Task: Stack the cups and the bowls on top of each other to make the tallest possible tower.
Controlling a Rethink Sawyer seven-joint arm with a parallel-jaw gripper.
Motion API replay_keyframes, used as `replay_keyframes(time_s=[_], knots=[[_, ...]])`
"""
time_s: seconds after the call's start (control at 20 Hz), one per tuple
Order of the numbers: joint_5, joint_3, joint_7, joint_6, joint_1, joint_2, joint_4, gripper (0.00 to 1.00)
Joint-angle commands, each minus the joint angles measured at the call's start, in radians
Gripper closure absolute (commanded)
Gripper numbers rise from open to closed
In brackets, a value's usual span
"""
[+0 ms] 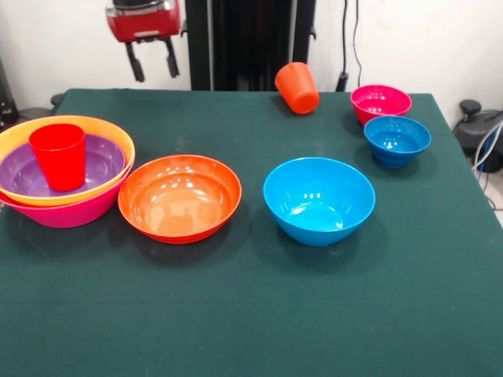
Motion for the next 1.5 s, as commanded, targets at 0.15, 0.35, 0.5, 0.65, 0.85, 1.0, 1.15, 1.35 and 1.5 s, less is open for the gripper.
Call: replay_keyframes(time_s=[0.15,0.35,0.5,0.65,0.85,1.0,1.15,1.35,1.5], knots=[[-0.084,-0.138,0.199,-0.197,0.225,0.083,0.029,0.0],[-0.061,-0.288,0.303,-0.31,0.37,0.07,0.029,0.0],[-0.009,-0.392,0.36,-0.387,0.464,0.075,0.04,0.0],[0.049,-0.433,0.389,-0.417,0.506,0.059,0.068,0.0],[0.114,-0.437,0.423,-0.399,0.529,-0.005,0.124,0.0],[0.171,-0.429,0.464,-0.376,0.551,-0.067,0.181,0.0],[0.207,-0.432,0.504,-0.372,0.581,-0.099,0.211,0.0],[0.247,-0.423,0.539,-0.367,0.601,-0.133,0.243,0.0],[0.269,-0.408,0.546,-0.353,0.603,-0.159,0.259,0.0]])
